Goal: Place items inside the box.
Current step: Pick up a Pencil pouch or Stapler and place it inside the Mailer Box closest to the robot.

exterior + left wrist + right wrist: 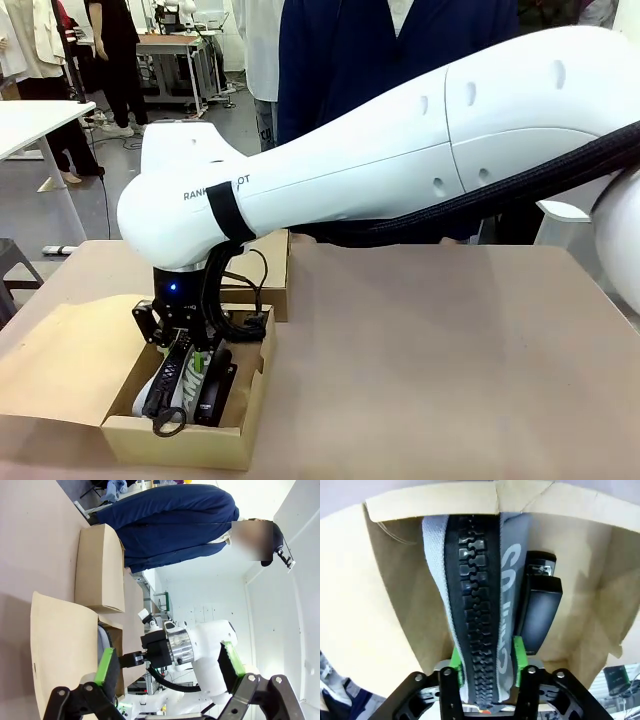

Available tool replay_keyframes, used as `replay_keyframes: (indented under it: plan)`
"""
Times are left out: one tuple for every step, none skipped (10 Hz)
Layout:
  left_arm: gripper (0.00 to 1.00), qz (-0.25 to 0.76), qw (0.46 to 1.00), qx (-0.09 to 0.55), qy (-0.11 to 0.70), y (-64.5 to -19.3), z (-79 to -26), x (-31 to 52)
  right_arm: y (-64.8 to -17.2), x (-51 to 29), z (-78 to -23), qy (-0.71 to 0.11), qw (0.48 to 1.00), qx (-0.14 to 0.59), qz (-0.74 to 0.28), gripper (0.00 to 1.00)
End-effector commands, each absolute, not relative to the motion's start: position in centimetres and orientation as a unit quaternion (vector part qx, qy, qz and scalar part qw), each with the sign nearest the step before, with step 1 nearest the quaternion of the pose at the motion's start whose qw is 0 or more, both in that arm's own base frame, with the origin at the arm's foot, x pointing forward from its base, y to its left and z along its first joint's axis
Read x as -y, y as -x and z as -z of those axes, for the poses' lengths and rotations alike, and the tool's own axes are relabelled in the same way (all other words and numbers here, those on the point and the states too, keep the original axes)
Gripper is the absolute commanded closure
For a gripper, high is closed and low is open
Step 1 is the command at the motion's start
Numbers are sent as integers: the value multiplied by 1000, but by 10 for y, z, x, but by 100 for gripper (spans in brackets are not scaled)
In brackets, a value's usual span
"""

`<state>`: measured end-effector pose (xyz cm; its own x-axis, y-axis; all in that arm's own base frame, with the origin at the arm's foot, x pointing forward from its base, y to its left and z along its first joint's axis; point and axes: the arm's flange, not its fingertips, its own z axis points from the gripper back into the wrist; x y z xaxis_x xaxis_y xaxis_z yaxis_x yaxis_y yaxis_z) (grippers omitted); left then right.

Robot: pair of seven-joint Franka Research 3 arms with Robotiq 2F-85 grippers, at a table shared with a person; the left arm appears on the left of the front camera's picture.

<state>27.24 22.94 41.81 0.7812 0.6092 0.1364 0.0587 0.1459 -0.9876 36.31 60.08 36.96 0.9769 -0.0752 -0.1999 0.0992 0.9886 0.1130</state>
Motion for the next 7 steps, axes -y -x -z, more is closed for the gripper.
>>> replay_keyframes:
  plan:
    - [0, -186, 705, 275, 626, -271, -420, -229, -358, -585, -380, -84, 991, -85, 53, 13]
    - [0, -186, 705, 275, 626, -271, -420, -229, -357, -578, -386, -96, 991, -80, 53, 3]
    - [0, -186, 705, 275, 626, -271, -420, -229, -356, -571, -392, -104, 990, -78, 53, 0]
    - [0, -186, 705, 275, 626, -271, -420, -229, -354, -561, -400, -113, 990, -73, 50, 0]
    - [0, -186, 705, 275, 626, -271, -420, -229, -353, -543, -410, -126, 988, -72, 41, 0]
    - [0, -186, 705, 275, 626, -271, -420, -229, -354, -510, -422, -129, 987, -99, 12, 0]
    - [0, -186, 705, 275, 626, -271, -420, -229, -354, -470, -431, -150, 976, -141, -64, 0]
